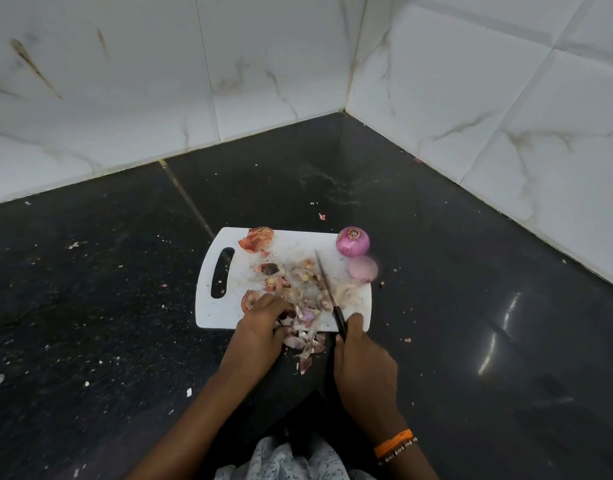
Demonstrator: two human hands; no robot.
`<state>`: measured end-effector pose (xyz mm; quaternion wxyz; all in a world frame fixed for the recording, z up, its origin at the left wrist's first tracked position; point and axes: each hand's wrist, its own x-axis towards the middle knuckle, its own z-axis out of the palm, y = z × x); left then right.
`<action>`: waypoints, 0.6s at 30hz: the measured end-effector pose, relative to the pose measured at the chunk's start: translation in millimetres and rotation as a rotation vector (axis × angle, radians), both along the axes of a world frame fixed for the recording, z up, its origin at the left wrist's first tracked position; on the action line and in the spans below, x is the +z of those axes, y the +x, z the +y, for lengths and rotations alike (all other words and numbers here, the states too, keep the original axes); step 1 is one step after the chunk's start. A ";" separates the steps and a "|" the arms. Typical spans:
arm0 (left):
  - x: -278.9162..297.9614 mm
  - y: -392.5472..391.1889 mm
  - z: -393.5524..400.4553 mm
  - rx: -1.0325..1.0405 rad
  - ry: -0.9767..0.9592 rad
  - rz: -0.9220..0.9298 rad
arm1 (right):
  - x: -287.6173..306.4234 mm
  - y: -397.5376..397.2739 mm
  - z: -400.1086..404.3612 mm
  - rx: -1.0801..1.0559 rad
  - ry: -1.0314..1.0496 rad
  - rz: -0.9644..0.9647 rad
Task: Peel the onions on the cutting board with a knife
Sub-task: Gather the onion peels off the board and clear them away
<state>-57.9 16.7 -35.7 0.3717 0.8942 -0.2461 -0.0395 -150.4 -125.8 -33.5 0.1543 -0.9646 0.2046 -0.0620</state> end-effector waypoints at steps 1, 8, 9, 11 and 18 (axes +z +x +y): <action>0.0 1.0 0.1 0.018 -0.010 -0.012 | 0.2 5.0 3.1 0.033 -0.002 -0.001; 6.1 3.2 2.6 0.044 -0.058 -0.051 | 8.6 31.8 7.0 0.120 0.005 -0.056; 7.2 3.3 3.8 0.045 -0.068 -0.052 | 9.8 32.0 4.3 0.093 0.018 -0.078; 9.8 3.7 6.1 0.050 -0.089 -0.046 | 11.8 32.4 -1.6 0.018 0.025 -0.104; 21.4 5.4 13.6 0.072 -0.138 0.016 | 9.2 38.1 -10.3 -0.093 0.036 -0.030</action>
